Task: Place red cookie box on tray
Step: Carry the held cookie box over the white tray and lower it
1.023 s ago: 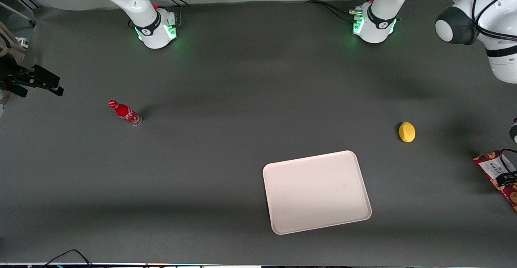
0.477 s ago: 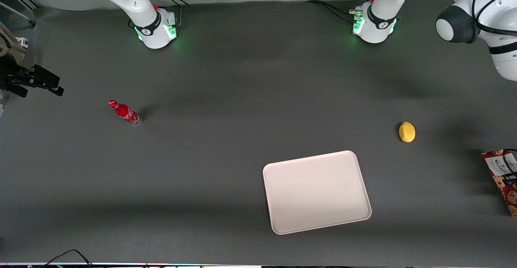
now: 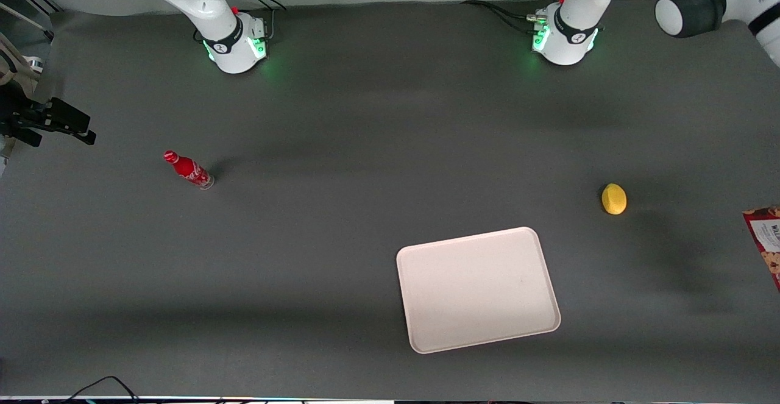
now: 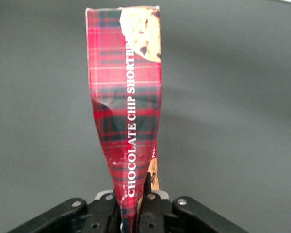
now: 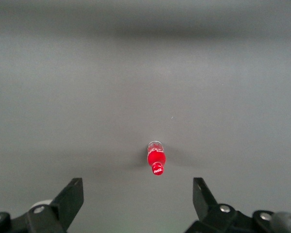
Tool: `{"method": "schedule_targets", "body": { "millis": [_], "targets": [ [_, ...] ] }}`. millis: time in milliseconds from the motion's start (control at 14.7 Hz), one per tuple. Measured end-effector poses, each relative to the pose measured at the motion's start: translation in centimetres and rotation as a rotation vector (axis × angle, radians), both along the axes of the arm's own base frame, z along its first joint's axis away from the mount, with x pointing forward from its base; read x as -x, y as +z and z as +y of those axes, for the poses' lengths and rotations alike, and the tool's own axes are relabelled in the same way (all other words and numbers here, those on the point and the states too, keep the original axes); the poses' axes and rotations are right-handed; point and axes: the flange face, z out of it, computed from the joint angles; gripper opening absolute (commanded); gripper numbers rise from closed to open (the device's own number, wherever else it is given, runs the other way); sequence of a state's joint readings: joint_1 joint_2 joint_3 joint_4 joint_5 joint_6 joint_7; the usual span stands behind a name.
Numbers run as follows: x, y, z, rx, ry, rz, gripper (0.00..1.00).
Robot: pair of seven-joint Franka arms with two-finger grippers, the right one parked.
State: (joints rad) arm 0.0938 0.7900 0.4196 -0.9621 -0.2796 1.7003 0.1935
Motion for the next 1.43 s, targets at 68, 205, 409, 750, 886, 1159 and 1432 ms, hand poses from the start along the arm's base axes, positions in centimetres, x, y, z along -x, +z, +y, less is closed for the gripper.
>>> {"method": "schedule_targets", "body": {
  "millis": [68, 205, 409, 750, 886, 1159, 1432],
  "targets": [
    [0.1, 2.2, -2.7, 0.019, 0.016, 0.017, 0.0],
    [0.3, 5.7, -8.5, 0.063, 0.051, 0.044, 0.0],
    [0.4, 8.9, -17.7, 0.075, 0.094, 0.062, 0.0],
    [0.7, 4.4, -34.2, 0.069, 0.087, 0.094, 0.0],
    [0.7, -1.5, -37.9, 0.087, 0.052, 0.08, 0.0],
    [0.7, -13.2, -40.4, 0.069, -0.011, 0.044, 0.0],
    [0.2, -18.8, -41.2, 0.074, -0.04, 0.002, 1.0]
  ]
}}
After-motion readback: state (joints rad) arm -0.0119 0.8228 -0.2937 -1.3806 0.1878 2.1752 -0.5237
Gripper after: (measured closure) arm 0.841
